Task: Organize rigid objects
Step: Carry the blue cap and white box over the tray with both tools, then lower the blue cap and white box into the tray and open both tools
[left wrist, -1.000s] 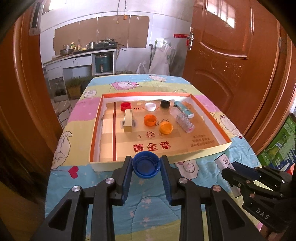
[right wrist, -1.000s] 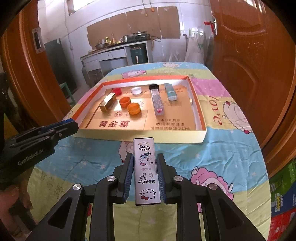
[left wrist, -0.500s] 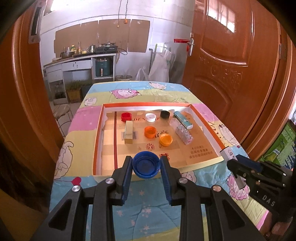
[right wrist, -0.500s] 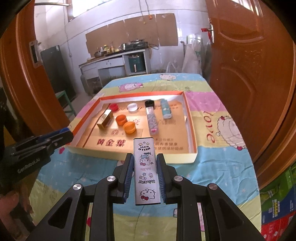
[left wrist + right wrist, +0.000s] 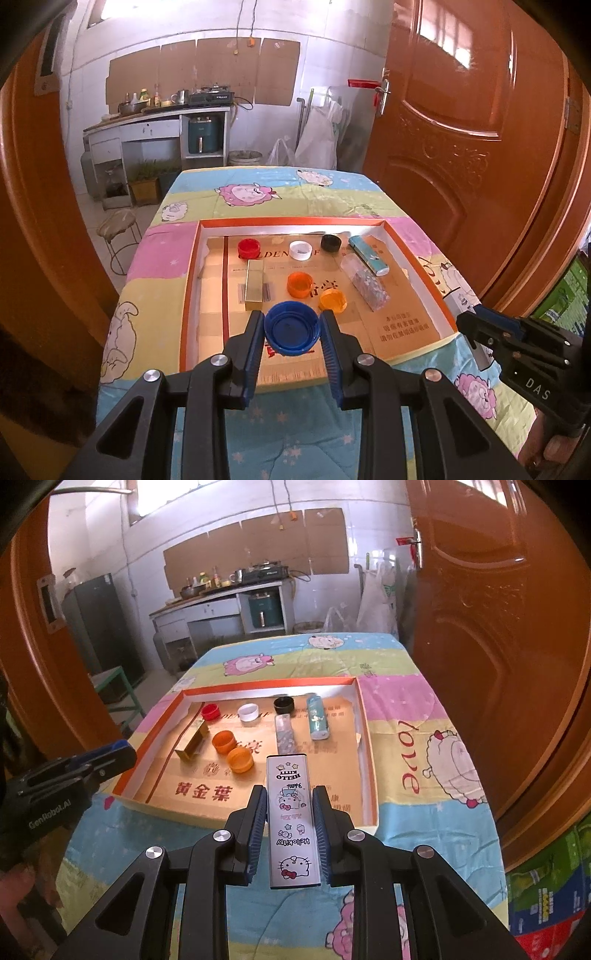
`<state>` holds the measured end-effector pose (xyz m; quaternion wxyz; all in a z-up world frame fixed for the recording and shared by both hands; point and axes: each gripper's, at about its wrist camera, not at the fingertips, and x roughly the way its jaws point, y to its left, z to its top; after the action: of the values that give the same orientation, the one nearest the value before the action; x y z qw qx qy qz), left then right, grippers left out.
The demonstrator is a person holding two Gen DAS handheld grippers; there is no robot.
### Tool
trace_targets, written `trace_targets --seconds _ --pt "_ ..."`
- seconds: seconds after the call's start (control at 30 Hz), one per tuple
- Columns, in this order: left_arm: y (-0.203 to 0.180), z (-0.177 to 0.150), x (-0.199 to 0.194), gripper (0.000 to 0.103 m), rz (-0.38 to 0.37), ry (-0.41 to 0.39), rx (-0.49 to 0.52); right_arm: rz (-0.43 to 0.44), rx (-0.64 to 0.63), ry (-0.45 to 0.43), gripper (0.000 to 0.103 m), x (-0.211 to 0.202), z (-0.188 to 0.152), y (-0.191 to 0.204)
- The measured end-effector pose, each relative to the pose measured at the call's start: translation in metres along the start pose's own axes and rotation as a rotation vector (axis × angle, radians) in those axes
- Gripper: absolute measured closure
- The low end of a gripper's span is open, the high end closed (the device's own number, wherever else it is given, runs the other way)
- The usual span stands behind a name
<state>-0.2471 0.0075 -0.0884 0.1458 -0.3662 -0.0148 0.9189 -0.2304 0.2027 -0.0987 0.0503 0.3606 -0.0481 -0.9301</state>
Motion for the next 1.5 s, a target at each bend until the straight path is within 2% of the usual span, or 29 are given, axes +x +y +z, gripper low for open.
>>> trace_targets --seconds 0.9,1.5 --pt "0.013 0.011 0.091 0.072 -0.014 0.136 -0.040 -0.018 0.070 0.085 0.077 0.085 0.027 -0.034" --pt "0.015 0.009 0.112 0.072 -0.006 0.170 -0.031 -0.018 0.067 0.110 0.077 0.111 0.027 -0.036"
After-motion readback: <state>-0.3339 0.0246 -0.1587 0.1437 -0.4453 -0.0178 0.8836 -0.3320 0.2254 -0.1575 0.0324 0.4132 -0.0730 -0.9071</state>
